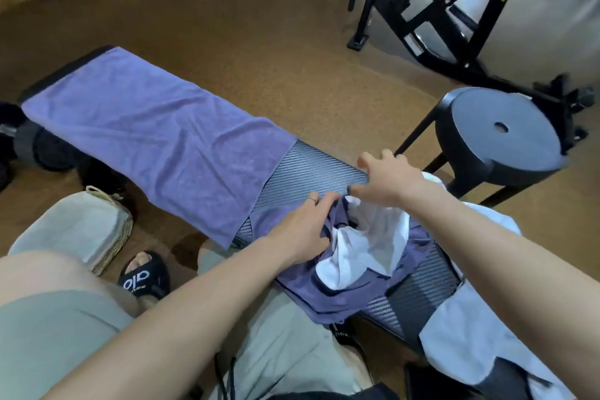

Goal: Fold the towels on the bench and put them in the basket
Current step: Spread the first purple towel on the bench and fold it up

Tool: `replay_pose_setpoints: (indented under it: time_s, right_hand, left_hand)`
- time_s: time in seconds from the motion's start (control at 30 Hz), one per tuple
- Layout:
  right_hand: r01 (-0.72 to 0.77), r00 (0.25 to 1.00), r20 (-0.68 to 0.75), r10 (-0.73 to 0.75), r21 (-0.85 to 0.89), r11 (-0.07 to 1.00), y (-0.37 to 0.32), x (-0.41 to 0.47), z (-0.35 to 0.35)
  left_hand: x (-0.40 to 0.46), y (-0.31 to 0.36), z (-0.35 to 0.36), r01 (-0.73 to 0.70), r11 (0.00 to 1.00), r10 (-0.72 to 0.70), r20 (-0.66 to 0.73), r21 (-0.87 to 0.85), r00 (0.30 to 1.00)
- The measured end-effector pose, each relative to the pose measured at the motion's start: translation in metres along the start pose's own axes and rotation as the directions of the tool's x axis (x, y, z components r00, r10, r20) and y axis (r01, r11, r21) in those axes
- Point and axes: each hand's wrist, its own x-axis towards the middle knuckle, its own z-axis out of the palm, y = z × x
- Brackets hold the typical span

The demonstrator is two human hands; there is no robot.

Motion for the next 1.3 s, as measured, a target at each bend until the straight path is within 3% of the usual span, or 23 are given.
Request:
replay_pose_setpoints:
  time_s: [0.1, 0.3, 0.4, 0.47, 0.53, 0.6, 0.7, 0.77, 0.83, 0.93, 1.03, 1.13, 1.2, 1.3]
  right_hand:
    - [-0.109, 0.95, 0.269, 0.159, -0.191, 0.975, 0.0, 0.001, 0.036]
    - [-0.025, 0.873, 0.445, 0.201, -0.37, 0.929, -0.004, 0.006, 0.029]
    - [0.07, 0.977, 0.213, 0.026, -0.43, 0.9, -0.037, 0.013, 0.002]
    - [0.137, 0.99, 0.018, -0.137, -0.278, 0.951, -0.07, 0.025, -0.012]
    - [0.206, 0.976, -0.061, -0.208, -0.031, 0.978, -0.101, 0.047, -0.017]
    - [0.215, 0.976, -0.079, -0.205, 0.14, 0.967, -0.125, 0.075, -0.012]
    - [0.131, 0.988, -0.105, -0.11, 0.213, 0.968, -0.147, 0.108, 0.001]
    - [0.079, 0.988, -0.144, -0.048, 0.218, 0.973, -0.152, 0.124, 0.01]
    - [0.048, 0.984, -0.179, -0.008, 0.221, 0.974, -0.151, 0.136, 0.018]
    - [0.01, 0.979, -0.199, 0.038, 0.235, 0.972, -0.144, 0.149, 0.027]
    - [0.003, 0.979, -0.196, 0.06, 0.306, 0.952, -0.14, 0.157, 0.028]
    - [0.009, 0.984, -0.172, 0.055, 0.351, 0.936, -0.135, 0.162, 0.021]
    - [-0.019, 0.987, -0.139, 0.076, 0.372, 0.928, -0.127, 0.163, 0.014]
    - [-0.07, 0.991, -0.087, 0.101, 0.307, 0.949, -0.114, 0.166, 0.009]
  left_hand:
    - [0.006, 0.002, 0.003, -0.095, 0.994, 0.096, 0.014, -0.05, 0.995]
    - [0.002, 0.006, -0.003, -0.136, 0.973, 0.159, 0.11, -0.186, 0.981]
    - [-0.012, -0.019, -0.034, -0.031, 0.977, 0.041, 0.041, -0.213, 0.998]
    - [-0.025, -0.046, -0.062, 0.069, 0.988, -0.081, -0.087, -0.141, 0.993]
    - [-0.042, -0.076, -0.09, 0.219, 0.976, -0.217, -0.172, -0.008, 0.961]
    - [-0.061, -0.105, -0.107, 0.36, 0.927, -0.335, -0.201, 0.106, 0.92]
    - [-0.085, -0.14, -0.112, 0.498, 0.848, -0.455, -0.231, 0.183, 0.86]
    - [-0.095, -0.158, -0.107, 0.588, 0.802, -0.534, -0.316, 0.103, 0.784]
    - [-0.098, -0.17, -0.104, 0.668, 0.74, -0.645, -0.368, -0.083, 0.669]
    - [-0.095, -0.177, -0.106, 0.72, 0.59, -0.807, -0.25, -0.366, 0.535]
    - [-0.089, -0.178, -0.108, 0.665, 0.472, -0.851, -0.102, -0.579, 0.515]
    - [-0.086, -0.178, -0.103, 0.523, 0.352, -0.864, -0.055, -0.776, 0.5]
    - [-0.085, -0.18, -0.1, 0.486, 0.3, -0.87, -0.027, -0.821, 0.492]
    - [-0.087, -0.179, -0.097, 0.484, 0.283, -0.843, 0.026, -0.828, 0.537]
